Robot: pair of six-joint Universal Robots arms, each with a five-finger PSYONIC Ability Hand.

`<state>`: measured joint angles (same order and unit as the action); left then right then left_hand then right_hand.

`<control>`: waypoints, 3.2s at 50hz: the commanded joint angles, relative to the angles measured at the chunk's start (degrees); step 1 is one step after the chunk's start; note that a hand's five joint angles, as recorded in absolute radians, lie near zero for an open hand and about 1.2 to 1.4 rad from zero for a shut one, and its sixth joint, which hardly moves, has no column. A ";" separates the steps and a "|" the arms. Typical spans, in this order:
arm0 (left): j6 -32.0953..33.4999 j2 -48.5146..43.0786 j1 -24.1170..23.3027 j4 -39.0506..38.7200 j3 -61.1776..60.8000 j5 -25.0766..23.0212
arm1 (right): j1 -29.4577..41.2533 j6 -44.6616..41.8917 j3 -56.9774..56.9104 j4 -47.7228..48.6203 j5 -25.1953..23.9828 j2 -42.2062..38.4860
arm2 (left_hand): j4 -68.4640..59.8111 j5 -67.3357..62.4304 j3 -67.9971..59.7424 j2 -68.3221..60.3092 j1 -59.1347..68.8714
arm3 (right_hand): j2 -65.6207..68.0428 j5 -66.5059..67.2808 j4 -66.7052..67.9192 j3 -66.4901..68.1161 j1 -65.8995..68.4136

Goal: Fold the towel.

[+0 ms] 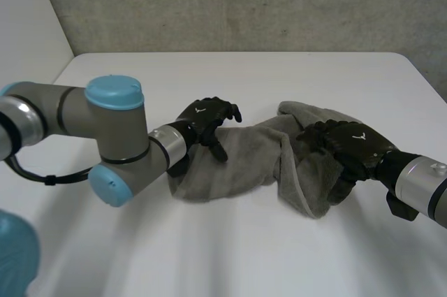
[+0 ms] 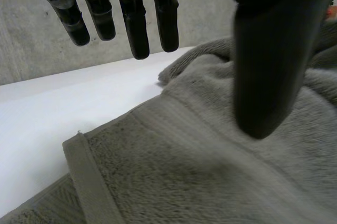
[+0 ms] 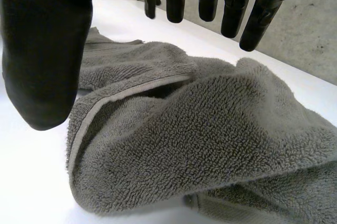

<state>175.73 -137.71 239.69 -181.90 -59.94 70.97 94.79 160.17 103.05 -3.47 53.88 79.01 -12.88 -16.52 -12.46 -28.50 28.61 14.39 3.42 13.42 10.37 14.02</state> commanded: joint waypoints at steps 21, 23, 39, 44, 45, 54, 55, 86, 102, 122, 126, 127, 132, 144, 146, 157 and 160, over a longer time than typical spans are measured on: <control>3.20 -15.92 2.18 5.07 21.35 0.05 | -0.75 -0.30 -0.13 0.12 -2.38 -0.96 | 2.88 -8.26 2.46 -6.27 6.17 | -4.39 -3.42 -3.42 -0.37 -4.02; 3.91 -16.27 2.18 5.07 21.35 0.05 | -0.75 -0.30 -0.22 0.13 -2.38 -1.22 | 2.88 -8.59 2.46 -6.61 6.50 | -4.39 -3.42 -3.42 -0.37 -4.02; 8.92 -16.98 1.74 7.71 21.00 0.05 | -0.75 -0.38 -0.66 0.21 -2.47 -2.37 | 2.88 -20.87 2.46 -18.89 18.78 | -4.39 -3.42 -3.42 -0.37 -4.02; 9.28 -14.60 1.22 7.79 19.15 0.84 | -0.75 -0.38 -0.75 0.21 -2.47 -2.46 | 2.88 -42.91 2.46 -40.92 40.82 | -4.39 -3.42 -3.42 -0.37 -4.02; 9.28 -12.86 1.22 7.62 17.67 1.10 | -0.75 -0.38 -0.66 0.21 -2.55 -2.46 | 2.88 -49.07 2.46 -47.09 46.98 | -4.39 -3.42 -3.42 -0.37 -4.02; 9.27 1.45 1.30 6.39 4.24 1.80 | -0.48 -0.30 0.30 -0.05 -2.73 -1.84 | 2.88 -53.48 2.46 -51.50 51.39 | -4.39 -3.42 -3.42 -0.37 -4.02; 9.28 1.48 1.30 6.39 4.21 1.80 | -0.48 -0.30 0.31 -0.05 -2.73 -1.84 | 2.88 -53.48 2.46 -51.50 51.39 | -4.39 -3.42 -3.42 -0.37 -4.02; 10.07 36.27 10.79 -2.58 -38.94 1.28 | -11.12 -16.03 4.62 -0.49 -4.49 -0.50 | 2.88 -50.48 2.46 -48.49 48.39 | -4.39 -3.42 -3.42 -0.37 -4.02; 9.89 42.88 15.37 -2.49 -43.60 1.10 | -6.99 -20.60 -4.44 0.83 -1.06 -15.46 | 2.88 -50.31 2.46 -48.33 48.22 | 5.78 6.75 -3.42 -0.37 6.16; 9.63 47.62 22.31 -2.93 -46.32 0.14 | 8.48 -4.11 -36.31 3.55 -1.06 -24.06 | 2.88 -49.47 2.46 -47.48 47.38 | 65.61 66.58 -3.42 -0.37 65.98; 9.36 47.54 22.31 -2.93 -46.32 -1.71 | 9.54 0.32 -43.55 6.01 -2.11 -30.05 | 2.88 -49.47 2.46 -47.48 47.38 | 65.61 66.58 -3.42 -0.37 65.98; 9.36 47.54 22.22 -2.93 -46.32 -1.97 | 10.58 0.93 -46.60 5.84 -1.85 -33.01 | 2.88 -49.47 2.46 -47.48 47.38 | 54.01 54.98 -3.42 -0.37 54.38; 9.10 47.54 21.96 -3.02 -46.32 -1.97 | 10.94 -0.12 -49.26 1.27 1.49 -35.06 | 2.88 -49.47 2.46 -47.48 47.38 | -4.39 -3.42 -3.42 -0.37 -4.02; 9.10 46.57 22.40 -4.86 -46.32 -1.98 | 5.93 -6.01 -23.42 1.53 7.03 -16.69 | 2.88 -48.80 2.46 -46.81 46.71 | -4.39 -3.42 -3.42 -0.37 -4.02; 9.10 46.57 22.40 -5.04 -46.41 -1.97 | 5.14 -6.18 -20.08 2.67 5.36 -14.23 | 2.88 -48.80 2.46 -46.81 46.71 | -4.39 -3.42 -3.42 -0.37 -4.02; 8.75 46.66 21.43 -5.13 -46.33 -1.97 | 0.84 -18.40 -4.18 11.99 -5.19 -5.09 | 2.88 -47.96 2.46 -45.97 45.87 | -3.30 -2.33 -3.42 -0.37 -2.92; 8.14 46.74 21.34 -5.21 -46.32 -1.97 | -1.45 -25.52 -2.68 12.25 -5.81 -5.44 | 2.88 -47.95 2.46 -45.97 45.86 | -0.27 0.70 -3.42 -0.37 0.10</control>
<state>184.61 -91.13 261.21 -187.09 -106.34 69.00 95.83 144.37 97.97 7.70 49.56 73.75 -12.88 -65.06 -12.46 -72.67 74.57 14.17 3.48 13.42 10.37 13.82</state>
